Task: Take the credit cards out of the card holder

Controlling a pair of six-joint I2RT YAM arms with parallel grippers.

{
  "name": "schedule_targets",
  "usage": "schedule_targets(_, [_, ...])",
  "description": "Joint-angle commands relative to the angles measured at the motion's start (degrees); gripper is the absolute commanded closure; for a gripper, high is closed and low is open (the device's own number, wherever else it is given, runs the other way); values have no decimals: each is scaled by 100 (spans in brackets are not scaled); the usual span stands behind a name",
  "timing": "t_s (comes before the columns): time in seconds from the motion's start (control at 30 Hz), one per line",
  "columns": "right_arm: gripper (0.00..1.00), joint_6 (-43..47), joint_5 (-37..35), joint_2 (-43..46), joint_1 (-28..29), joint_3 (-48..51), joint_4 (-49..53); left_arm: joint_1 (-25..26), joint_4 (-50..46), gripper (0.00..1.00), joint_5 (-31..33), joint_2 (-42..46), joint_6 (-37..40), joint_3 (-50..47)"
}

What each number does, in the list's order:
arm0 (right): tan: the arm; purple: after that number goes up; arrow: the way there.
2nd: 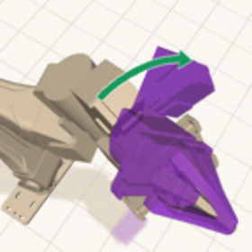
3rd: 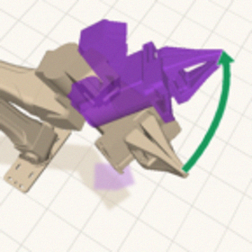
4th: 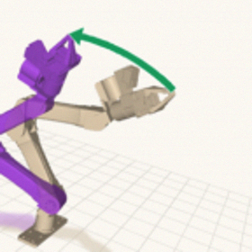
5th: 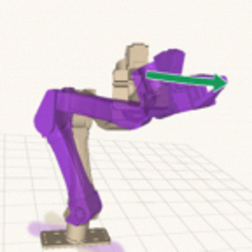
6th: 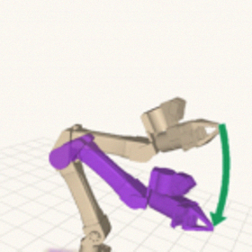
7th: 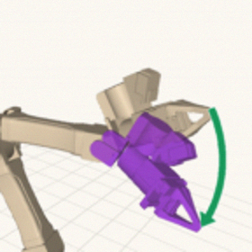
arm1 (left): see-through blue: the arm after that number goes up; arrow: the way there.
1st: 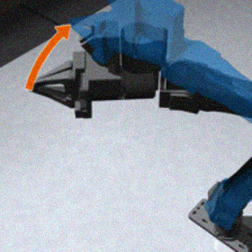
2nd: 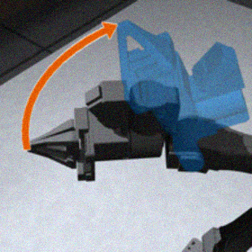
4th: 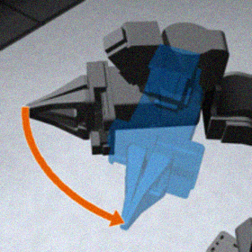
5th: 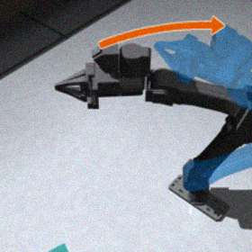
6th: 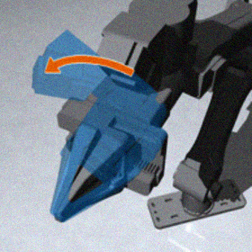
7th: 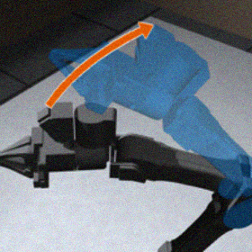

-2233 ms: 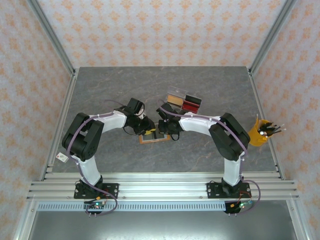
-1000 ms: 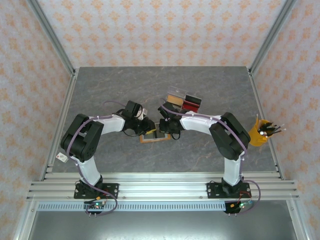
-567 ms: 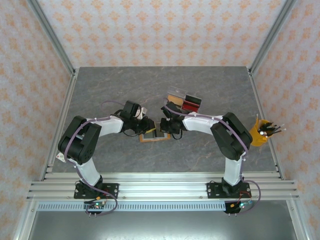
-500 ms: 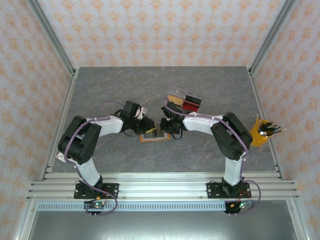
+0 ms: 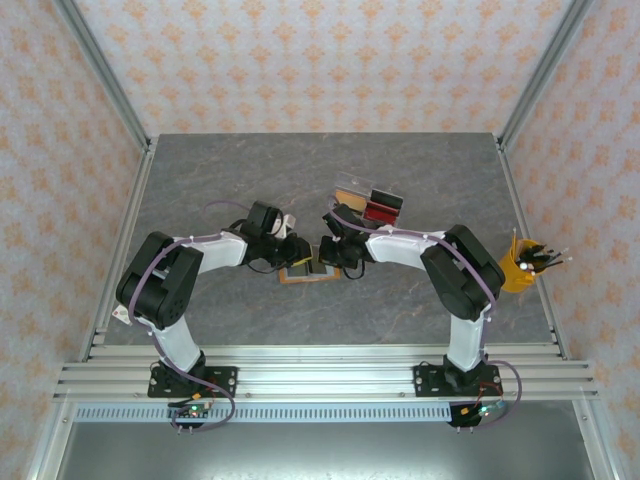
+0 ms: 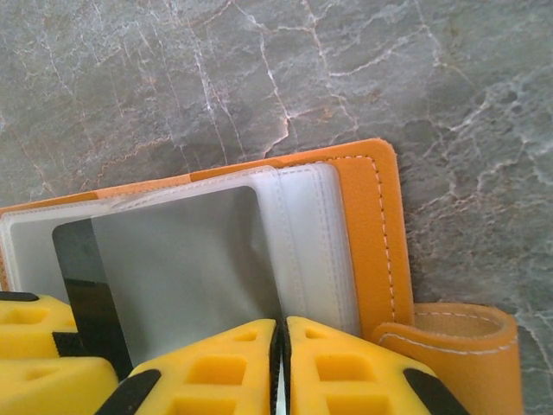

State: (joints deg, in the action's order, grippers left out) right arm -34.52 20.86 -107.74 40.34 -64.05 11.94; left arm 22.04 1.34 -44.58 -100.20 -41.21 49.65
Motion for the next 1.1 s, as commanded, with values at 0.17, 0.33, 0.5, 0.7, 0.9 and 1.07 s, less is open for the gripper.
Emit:
schedule_targets(0.17, [88, -106, -117, -254, 54, 165, 313, 160, -223, 81, 62, 113, 436, 171])
schedule_targets(0.33, [88, -92, -245, -244, 58, 150, 445, 160, -430, 83, 204, 248, 576, 172])
schedule_targets(0.5, [88, -73, -345, -272, 53, 139, 563, 131, -558, 83, 179, 351, 672, 170])
schedule_targets(0.7, [88, -84, -399, -353, 54, 121, 619, 132, -410, 87, 129, 384, 588, 58])
schedule_targets(0.9, [88, -59, -484, -320, 53, 95, 695, 86, -710, 98, 340, 439, 710, 109])
schedule_targets(1.07, [88, -31, -535, -266, 53, 68, 748, -97, -1475, 100, 484, 582, 1016, 217])
